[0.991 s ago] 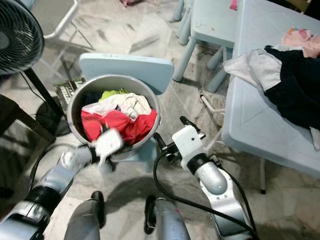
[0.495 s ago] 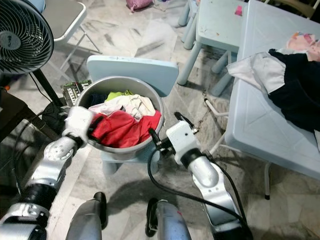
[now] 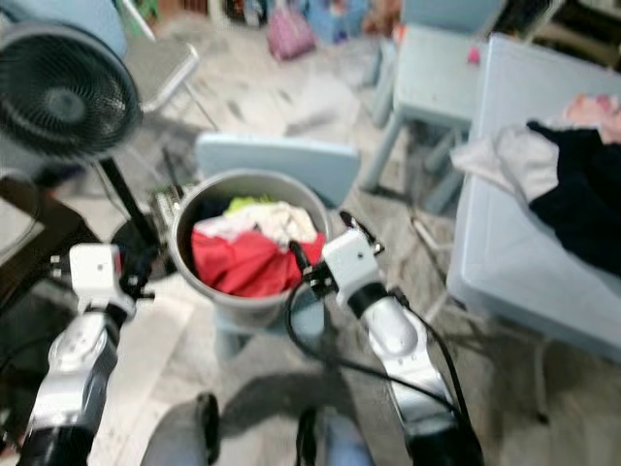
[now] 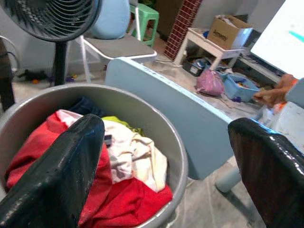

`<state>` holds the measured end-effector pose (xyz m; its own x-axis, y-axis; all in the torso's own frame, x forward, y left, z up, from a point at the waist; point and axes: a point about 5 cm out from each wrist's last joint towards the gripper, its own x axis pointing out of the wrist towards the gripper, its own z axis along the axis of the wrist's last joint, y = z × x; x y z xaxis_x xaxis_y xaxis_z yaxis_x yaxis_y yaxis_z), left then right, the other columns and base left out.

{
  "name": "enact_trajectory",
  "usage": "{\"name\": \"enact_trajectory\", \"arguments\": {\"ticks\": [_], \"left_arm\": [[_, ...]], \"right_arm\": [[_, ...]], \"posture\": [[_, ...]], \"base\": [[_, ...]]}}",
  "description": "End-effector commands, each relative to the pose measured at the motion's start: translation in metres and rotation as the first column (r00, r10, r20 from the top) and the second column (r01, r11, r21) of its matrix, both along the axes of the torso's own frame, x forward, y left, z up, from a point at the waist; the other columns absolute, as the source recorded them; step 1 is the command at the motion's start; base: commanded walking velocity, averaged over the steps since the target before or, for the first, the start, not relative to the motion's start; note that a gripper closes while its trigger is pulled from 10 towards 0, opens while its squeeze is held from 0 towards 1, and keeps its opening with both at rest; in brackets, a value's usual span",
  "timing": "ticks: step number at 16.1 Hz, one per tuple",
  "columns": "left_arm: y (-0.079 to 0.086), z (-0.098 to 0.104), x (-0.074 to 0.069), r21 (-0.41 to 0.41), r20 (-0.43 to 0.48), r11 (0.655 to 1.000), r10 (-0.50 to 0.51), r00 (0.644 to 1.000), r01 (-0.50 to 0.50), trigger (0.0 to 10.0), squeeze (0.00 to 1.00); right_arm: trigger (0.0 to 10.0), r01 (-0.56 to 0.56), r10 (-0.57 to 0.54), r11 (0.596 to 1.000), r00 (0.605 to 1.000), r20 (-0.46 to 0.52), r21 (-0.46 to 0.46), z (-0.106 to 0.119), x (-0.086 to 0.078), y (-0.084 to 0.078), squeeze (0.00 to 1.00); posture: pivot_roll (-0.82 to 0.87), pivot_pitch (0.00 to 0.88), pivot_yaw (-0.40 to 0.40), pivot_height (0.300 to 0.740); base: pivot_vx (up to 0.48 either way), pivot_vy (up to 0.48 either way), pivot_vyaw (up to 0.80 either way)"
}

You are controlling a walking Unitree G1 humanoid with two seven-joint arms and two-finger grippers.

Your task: Hang hanger

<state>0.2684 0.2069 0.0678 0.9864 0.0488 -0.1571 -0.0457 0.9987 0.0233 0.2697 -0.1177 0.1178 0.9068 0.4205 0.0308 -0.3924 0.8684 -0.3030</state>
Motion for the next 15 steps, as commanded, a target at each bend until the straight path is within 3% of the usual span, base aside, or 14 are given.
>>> {"name": "enact_trajectory", "arguments": {"ticks": [1, 5, 15], "left_arm": [[-0.003, 0.000, -0.003, -0.014, -0.015, 1.000, 0.006, 1.000, -0.006, 10.0, 1.00], [-0.002, 0.001, -0.016, -0.015, -0.024, 1.000, 0.014, 1.000, -0.014, 10.0, 1.00], [-0.005, 0.008, -0.014, -0.014, -0.039, 0.999, -0.041, 0.998, 0.041, 10.0, 1.00]], "right_arm": [[10.0, 0.036, -0.036, 0.999, 0.999, 0.009, 0.018, 0.001, 0.003, -0.005, 0.00], [10.0, 0.051, -0.050, 0.997, 0.999, -0.011, 0.052, -0.006, -0.001, -0.002, 0.00], [10.0, 0.054, -0.055, 0.993, 0.998, 0.012, 0.108, -0.002, 0.004, 0.001, 0.00]], "posture": [[0.03, 0.078, -0.080, 0.740], [0.06, 0.098, -0.078, 0.740], [0.07, 0.102, -0.049, 0.740]], "base": [[0.000, 0.000, 0.00], [0.000, 0.000, 0.00], [0.000, 0.000, 0.00]]}}
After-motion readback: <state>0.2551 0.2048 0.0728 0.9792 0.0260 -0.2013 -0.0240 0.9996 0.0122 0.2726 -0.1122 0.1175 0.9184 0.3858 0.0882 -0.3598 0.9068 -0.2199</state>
